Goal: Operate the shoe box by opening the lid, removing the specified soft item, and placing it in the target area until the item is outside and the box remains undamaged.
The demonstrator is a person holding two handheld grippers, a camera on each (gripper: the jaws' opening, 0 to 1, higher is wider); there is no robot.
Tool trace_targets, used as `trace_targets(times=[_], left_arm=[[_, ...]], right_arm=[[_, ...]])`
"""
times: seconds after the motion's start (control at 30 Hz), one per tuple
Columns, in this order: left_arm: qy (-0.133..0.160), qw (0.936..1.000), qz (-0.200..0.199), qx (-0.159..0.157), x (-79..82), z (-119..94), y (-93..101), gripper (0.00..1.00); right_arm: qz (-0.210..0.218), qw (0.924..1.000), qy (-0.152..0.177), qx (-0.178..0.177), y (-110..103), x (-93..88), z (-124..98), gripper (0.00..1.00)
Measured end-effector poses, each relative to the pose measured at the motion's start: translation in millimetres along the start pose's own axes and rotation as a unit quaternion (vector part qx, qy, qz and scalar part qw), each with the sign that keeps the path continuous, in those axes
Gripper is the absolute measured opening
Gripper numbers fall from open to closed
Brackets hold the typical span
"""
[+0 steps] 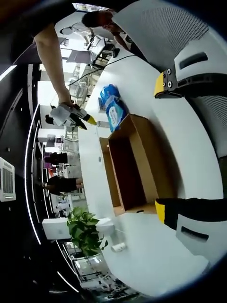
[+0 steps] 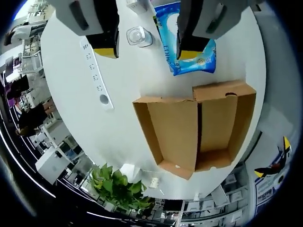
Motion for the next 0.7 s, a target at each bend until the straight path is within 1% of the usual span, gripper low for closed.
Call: trace_targets(times=[0.13, 0.3, 0.43, 0.53, 0.6, 0.7], left_arm=[[-0.003, 1.0000, -0.002, 0.005, -1.8, 2, -5.2, 0.89], [-0.010, 0.9999, -0.007, 0.011, -8.3, 3, -14.5, 0.88], [-0.018, 0.9996, -0.014, 0.018, -15.4, 4, -22.3, 0.86], [-0.020, 0.9989, -0.031, 0.028, -19.0, 5, -30.6, 0.83], [-0.018, 0.9977, -0.052, 0.039, -19.6, 6, -37.3, 0.79], [-0.003, 0.9956, -0.075, 0.056, -17.5, 7, -48.4, 0.75]], right_arm=[[0.021, 0.9996, 0.019, -0.006, -4, 6.0, -1, 0.47], [0.026, 0.9992, 0.027, -0.010, -10, 9.3, -1, 0.47], [0.046, 0.9980, 0.040, -0.015, -12, 11.6, 0, 0.46], [0.062, 0.9968, 0.047, -0.016, -16, 12.9, 0, 0.46], [0.070, 0.9962, 0.050, -0.018, -17, 13.6, 1, 0.45], [0.082, 0.9944, 0.056, -0.034, -16, 14.4, 2, 0.44]])
Point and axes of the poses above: the point that each gripper's makers call its tool centre point, and the gripper's own axes: z roughly forward along the fingers, y roughly to its right, x roughly out of its top, the point moved 9 cm from there along -z, roughly backward along the fingers, and after that the axes turned 4 degrees about z, right-handed, at the moved point
